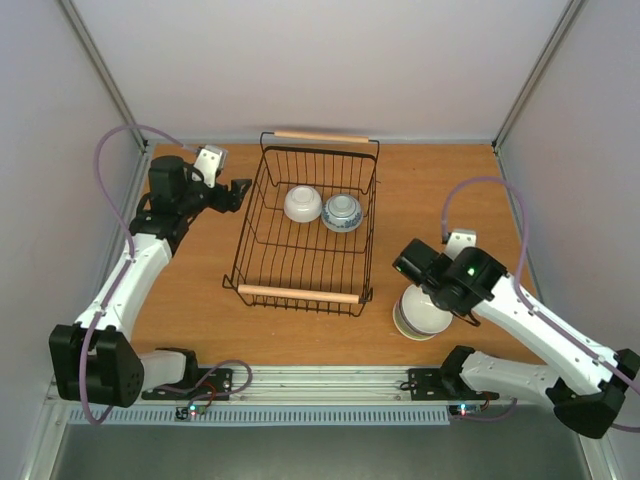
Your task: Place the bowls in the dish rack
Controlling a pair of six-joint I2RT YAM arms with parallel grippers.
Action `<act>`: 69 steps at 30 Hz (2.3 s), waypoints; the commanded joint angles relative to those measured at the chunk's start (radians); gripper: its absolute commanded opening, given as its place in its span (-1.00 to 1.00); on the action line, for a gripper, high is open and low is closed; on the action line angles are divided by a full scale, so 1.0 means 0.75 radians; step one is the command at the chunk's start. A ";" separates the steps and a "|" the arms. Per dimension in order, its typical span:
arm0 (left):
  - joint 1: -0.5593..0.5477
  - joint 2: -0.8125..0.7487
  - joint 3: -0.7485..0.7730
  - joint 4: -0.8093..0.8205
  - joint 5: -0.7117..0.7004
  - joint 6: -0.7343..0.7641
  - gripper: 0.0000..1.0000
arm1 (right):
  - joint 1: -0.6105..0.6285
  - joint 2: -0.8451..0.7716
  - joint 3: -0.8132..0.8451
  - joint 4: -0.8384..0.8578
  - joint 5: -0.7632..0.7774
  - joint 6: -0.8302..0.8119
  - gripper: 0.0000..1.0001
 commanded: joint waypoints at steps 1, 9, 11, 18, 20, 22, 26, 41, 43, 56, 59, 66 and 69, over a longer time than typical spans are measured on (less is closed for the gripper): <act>-0.002 0.008 0.008 0.021 -0.008 0.000 0.74 | -0.013 -0.125 -0.118 -0.045 -0.101 0.209 0.29; -0.002 0.015 0.015 0.012 0.004 0.002 0.73 | -0.014 -0.154 -0.370 0.098 -0.278 0.303 0.14; -0.002 0.019 0.015 0.010 0.004 -0.001 0.73 | -0.014 -0.155 -0.418 0.145 -0.312 0.310 0.10; -0.002 0.034 0.015 0.014 0.009 -0.005 0.74 | -0.014 -0.157 -0.541 0.253 -0.391 0.332 -0.02; -0.002 0.036 0.011 0.018 0.005 -0.001 0.73 | -0.013 -0.158 -0.562 0.265 -0.402 0.340 -0.03; -0.002 0.037 0.009 0.021 0.004 0.001 0.74 | -0.014 -0.158 -0.580 0.270 -0.413 0.355 -0.05; -0.002 0.038 0.009 0.022 0.008 0.004 0.74 | -0.014 -0.179 -0.614 0.260 -0.422 0.386 -0.10; -0.002 0.048 0.006 0.026 0.013 0.001 0.74 | -0.007 -0.239 -0.599 0.151 -0.364 0.481 -0.97; -0.002 0.050 0.008 0.024 0.019 0.002 0.73 | 0.003 -0.238 -0.549 0.126 -0.320 0.475 -0.97; -0.002 0.031 0.057 -0.063 0.124 0.009 0.73 | 0.004 -0.095 0.022 0.215 -0.002 0.029 -0.97; -0.002 0.029 0.083 -0.106 0.170 0.015 0.72 | 0.005 -0.014 0.125 0.366 0.020 -0.162 -0.97; -0.002 0.030 0.145 -0.218 0.276 0.041 0.71 | 0.004 0.386 0.438 0.671 -0.047 -0.530 -0.97; -0.004 0.048 0.189 -0.289 0.336 0.057 0.71 | 0.005 0.582 0.615 0.750 -0.122 -0.646 -0.97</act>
